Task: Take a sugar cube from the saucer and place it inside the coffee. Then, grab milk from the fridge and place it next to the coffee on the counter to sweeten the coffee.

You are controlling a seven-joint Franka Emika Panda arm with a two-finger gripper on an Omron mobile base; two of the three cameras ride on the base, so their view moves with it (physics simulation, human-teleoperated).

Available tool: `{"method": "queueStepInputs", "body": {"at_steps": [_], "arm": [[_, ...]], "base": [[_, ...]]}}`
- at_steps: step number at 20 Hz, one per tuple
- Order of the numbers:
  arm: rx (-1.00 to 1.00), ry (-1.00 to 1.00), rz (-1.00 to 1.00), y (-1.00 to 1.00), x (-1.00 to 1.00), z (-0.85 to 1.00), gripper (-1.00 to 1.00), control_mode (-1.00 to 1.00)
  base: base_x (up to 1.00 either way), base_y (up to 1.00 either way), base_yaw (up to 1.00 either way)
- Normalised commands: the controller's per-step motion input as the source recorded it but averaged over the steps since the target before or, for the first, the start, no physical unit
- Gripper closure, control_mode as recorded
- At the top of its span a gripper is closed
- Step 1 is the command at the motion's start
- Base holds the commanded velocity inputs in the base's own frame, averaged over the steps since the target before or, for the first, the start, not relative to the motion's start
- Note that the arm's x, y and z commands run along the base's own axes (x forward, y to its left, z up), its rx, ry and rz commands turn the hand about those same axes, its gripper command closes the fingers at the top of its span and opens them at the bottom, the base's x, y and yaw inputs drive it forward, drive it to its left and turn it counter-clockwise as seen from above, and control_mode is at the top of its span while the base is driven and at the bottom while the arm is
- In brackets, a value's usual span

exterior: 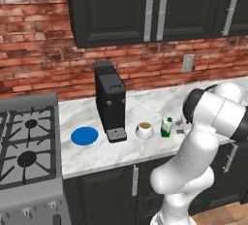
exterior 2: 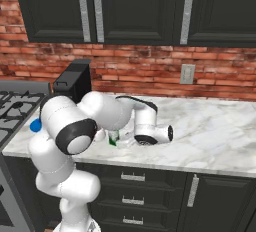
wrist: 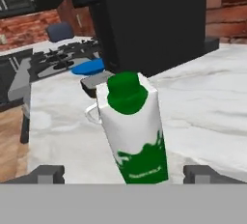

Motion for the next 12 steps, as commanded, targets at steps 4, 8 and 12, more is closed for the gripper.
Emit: {"method": "queueStepInputs", "body": {"at_steps": [4,8,12], "arm": [[0.00,-0.23,0.00,-0.22,-0.60,0.31,-1.00,-1.00],[-0.07,-0.66,0.08,0.00,-0.94,0.83,-1.00,-1.00],[-0.17,-0.85,0.08,0.14,-0.98,0.94,-1.00,-1.00]], "base": [[0.00,0.00,0.00],[0.00,0.00,0.00],[0.00,0.00,0.00]]}}
